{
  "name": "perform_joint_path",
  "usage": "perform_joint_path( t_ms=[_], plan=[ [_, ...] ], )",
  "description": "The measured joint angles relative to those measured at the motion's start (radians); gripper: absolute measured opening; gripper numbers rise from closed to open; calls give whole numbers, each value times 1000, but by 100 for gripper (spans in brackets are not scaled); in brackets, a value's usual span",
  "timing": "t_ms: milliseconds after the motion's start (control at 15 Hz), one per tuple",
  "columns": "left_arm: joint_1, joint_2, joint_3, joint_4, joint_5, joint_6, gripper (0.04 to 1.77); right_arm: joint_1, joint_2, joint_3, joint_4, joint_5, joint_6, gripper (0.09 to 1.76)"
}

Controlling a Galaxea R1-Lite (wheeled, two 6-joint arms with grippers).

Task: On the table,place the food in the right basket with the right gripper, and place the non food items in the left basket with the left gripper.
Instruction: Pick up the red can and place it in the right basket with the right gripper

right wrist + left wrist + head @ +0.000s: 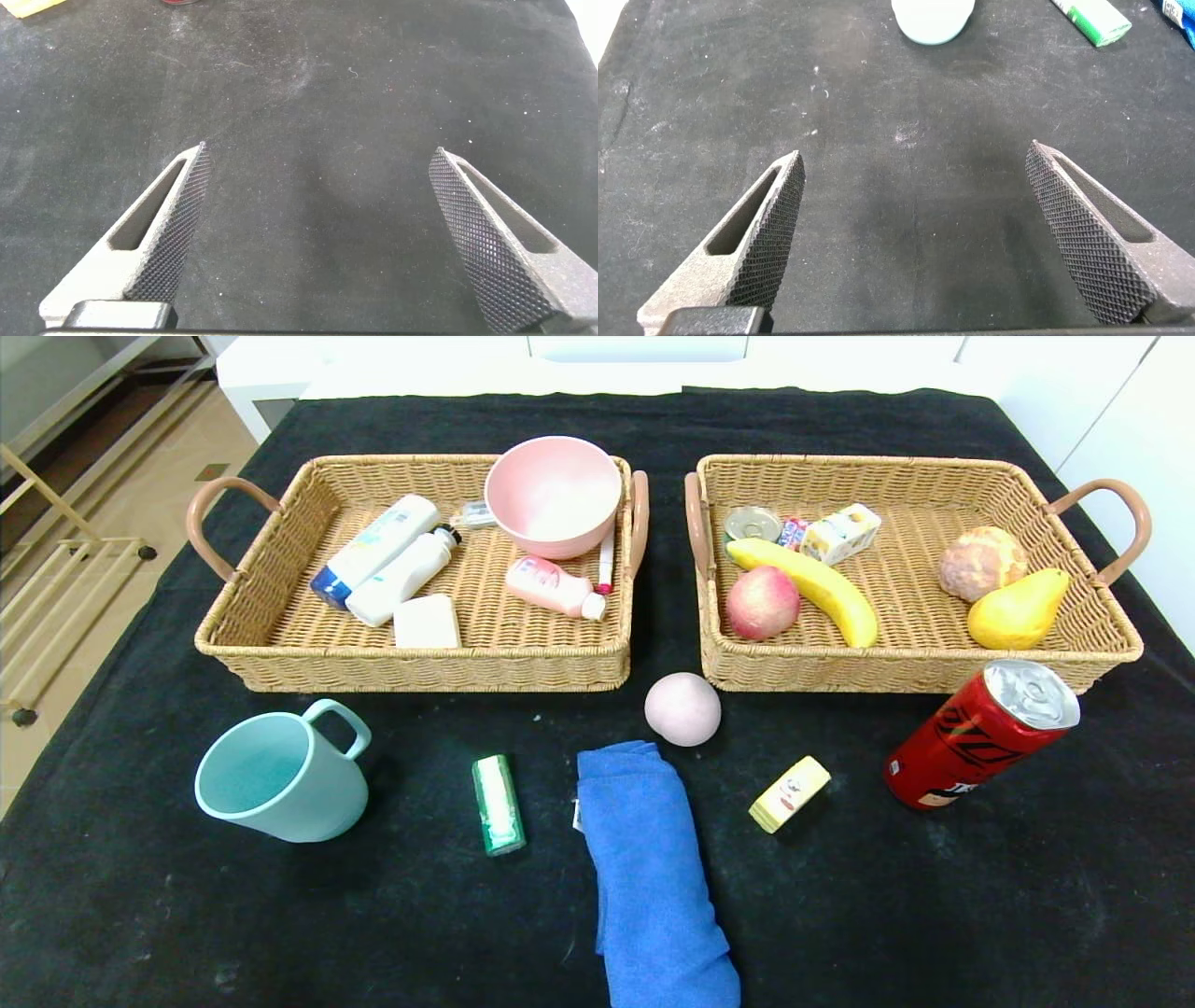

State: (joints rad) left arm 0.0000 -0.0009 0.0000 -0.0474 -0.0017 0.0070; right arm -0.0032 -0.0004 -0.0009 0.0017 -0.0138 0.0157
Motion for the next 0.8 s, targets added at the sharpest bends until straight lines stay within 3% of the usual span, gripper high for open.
perform_joint_path(
  t_ms=[200,467,800],
  plan=[
    [0,3,-16,0,-1,-7,172,2,0,-16,-20,13,20,171],
    [-13,133,-154,-28,-28,-99,172,4,72,-141,-33,115,43,171],
    [-182,448,-358,-190,-85,-116,172,20,309,-320,-32,240,16,171]
  ],
)
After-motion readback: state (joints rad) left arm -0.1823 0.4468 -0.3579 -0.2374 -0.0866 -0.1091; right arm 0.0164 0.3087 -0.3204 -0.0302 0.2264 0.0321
